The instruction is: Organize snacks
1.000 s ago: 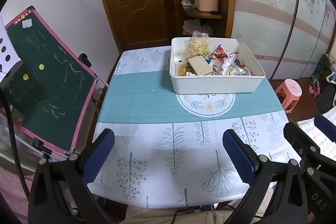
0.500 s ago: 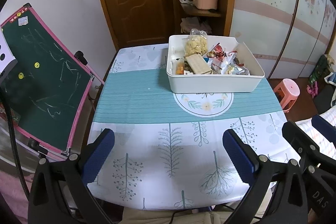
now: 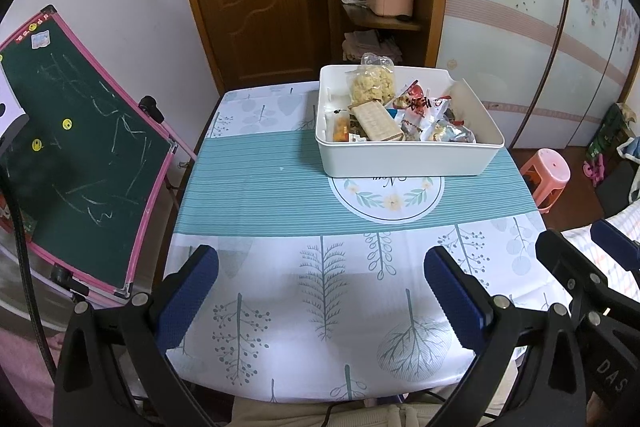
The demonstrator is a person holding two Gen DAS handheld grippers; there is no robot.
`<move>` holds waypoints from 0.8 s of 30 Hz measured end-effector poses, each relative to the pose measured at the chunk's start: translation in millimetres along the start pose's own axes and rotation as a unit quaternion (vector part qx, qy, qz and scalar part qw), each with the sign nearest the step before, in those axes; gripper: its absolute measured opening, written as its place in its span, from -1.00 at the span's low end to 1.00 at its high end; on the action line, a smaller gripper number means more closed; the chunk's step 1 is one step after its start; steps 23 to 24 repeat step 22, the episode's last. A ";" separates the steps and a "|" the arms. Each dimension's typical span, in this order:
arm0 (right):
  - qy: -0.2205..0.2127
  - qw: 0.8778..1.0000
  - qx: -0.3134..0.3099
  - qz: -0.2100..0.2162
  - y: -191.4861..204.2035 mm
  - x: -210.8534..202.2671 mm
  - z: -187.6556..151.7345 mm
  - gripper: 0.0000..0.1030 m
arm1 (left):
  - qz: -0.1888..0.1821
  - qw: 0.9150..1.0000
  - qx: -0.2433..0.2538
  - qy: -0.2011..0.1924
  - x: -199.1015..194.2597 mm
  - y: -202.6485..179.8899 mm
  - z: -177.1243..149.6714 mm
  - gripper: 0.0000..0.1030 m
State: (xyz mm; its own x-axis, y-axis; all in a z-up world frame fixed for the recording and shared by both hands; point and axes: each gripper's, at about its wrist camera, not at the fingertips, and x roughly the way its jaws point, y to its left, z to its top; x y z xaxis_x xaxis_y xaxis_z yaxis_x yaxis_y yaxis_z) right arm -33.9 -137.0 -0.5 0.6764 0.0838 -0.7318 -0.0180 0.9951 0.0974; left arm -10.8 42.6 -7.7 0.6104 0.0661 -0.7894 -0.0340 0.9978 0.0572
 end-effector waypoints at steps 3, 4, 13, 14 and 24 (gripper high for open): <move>0.000 1.000 0.000 0.000 0.2 0.5 -0.1 0.56 | 0.000 1.000 0.000 0.000 -0.1 -0.1 0.1 0.99; 0.000 1.000 0.000 0.000 -0.6 0.0 0.2 0.56 | 0.000 1.000 0.000 -0.001 -0.1 -0.1 0.2 0.99; 0.001 1.000 0.006 0.001 -1.5 2.5 -0.7 0.56 | 0.000 1.000 0.001 0.000 1.2 -0.4 0.9 0.98; 0.001 1.000 0.005 0.001 -1.9 2.5 -0.7 0.56 | 0.000 1.000 0.001 0.000 1.7 -0.3 1.1 0.98; 0.005 1.000 0.010 0.002 -0.9 4.7 -2.7 0.56 | -0.001 1.000 0.004 0.005 4.3 -0.8 0.5 0.98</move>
